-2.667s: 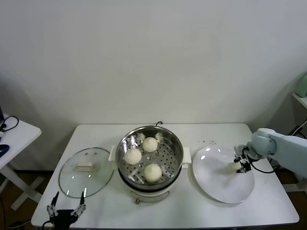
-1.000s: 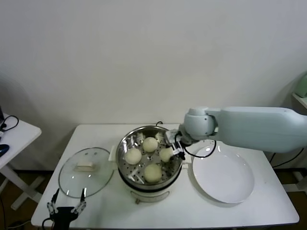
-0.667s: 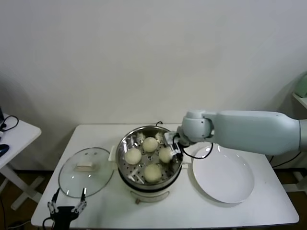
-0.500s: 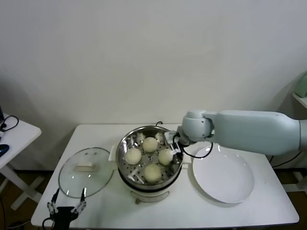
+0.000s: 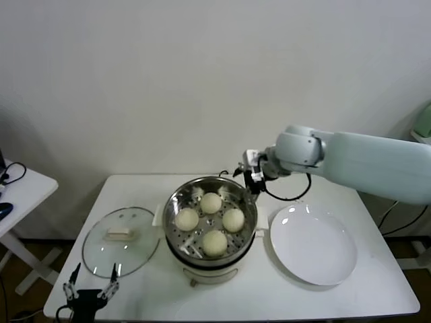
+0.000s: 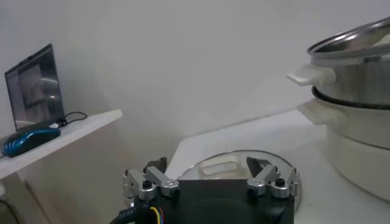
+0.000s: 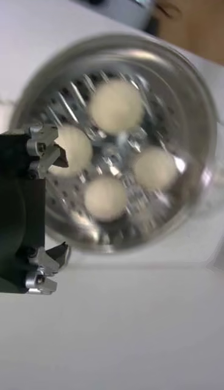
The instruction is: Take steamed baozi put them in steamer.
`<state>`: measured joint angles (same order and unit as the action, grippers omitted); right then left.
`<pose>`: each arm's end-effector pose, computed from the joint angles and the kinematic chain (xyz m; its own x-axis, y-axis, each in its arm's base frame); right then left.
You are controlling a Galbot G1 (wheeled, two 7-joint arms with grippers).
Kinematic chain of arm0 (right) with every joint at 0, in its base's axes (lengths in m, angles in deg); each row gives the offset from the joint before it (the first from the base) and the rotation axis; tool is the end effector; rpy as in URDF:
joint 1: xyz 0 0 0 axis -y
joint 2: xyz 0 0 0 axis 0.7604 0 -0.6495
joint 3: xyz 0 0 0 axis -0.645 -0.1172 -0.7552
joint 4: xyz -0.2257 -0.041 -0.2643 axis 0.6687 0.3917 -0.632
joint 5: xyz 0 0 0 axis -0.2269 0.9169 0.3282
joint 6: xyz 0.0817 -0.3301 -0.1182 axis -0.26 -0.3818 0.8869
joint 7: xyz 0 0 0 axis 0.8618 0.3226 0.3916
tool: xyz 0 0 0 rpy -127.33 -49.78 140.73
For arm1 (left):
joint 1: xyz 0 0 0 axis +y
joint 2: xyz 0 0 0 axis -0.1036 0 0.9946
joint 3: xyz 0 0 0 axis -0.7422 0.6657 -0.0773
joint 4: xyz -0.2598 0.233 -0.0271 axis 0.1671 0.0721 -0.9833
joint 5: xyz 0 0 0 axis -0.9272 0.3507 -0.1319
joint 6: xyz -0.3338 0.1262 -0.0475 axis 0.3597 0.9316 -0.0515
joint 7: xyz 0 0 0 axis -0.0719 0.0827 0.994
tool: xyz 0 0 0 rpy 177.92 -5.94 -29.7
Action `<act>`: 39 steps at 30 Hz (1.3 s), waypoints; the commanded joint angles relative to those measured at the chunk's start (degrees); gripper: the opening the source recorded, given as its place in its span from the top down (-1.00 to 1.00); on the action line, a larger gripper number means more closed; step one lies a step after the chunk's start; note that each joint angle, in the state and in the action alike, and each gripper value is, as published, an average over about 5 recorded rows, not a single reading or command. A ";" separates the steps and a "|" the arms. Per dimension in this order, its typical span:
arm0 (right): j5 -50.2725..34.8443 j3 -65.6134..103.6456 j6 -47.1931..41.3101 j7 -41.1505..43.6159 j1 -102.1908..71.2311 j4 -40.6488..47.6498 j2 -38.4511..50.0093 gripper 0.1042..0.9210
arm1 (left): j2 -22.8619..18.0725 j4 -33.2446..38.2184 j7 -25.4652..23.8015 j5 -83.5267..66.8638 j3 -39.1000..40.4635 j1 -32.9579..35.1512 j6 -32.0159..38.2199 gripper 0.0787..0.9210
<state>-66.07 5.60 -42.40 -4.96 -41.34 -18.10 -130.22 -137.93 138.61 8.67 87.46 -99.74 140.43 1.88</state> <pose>0.4717 0.0363 -0.0420 -0.3428 -0.4164 0.8421 -0.9157 -0.0520 -0.3985 0.0910 0.0854 -0.3477 -0.9546 -0.2108 0.2103 -0.1385 0.9396 0.3130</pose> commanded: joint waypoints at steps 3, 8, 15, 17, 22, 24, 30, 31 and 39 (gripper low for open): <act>-12.23 44.23 8.97 -39.36 -36.14 -4.94 11.98 -0.76 | -0.06 -0.01 -0.13 0.03 1.01 -0.37 0.61 -0.77; -7.86 64.69 14.96 -42.39 -59.88 -9.86 13.75 -0.76 | -0.18 -0.81 -0.21 0.05 2.01 -0.96 1.10 -0.77; 3.65 98.98 25.39 -41.68 -99.83 -15.86 5.78 -0.76 | -0.36 -1.14 -0.32 0.06 3.82 -1.03 2.57 -0.77; 5.49 106.99 28.02 -40.30 -109.75 -16.81 0.77 -0.76 | -0.40 -0.94 -0.35 0.05 4.25 -0.94 3.19 -0.77; 8.64 117.48 37.13 -37.03 -128.08 -16.98 -10.75 -0.76 | -0.48 -1.34 -0.25 -0.03 4.89 -1.00 4.90 -0.77; 8.93 118.96 41.62 -36.43 -133.00 -16.90 -14.63 -0.76 | -0.52 -1.77 -0.20 -0.03 5.12 -1.14 5.39 -0.77; 13.80 116.80 57.45 -36.37 -141.77 -13.48 -22.92 -0.76 | -0.75 -1.87 -0.04 -0.01 5.87 -1.49 5.94 -0.77; 14.47 115.84 59.83 -36.44 -142.91 -12.73 -23.70 -0.76 | -0.80 -1.82 -0.03 -0.01 6.00 -1.53 6.02 -0.77; 16.82 108.38 67.25 -36.57 -146.74 -8.05 -26.21 -0.76 | -0.81 -1.78 0.08 0.21 6.68 -0.92 6.86 -0.77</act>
<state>-55.25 111.38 6.64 -41.12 -167.25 -30.13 -146.57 -138.80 137.08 8.66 87.53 -93.59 139.08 7.80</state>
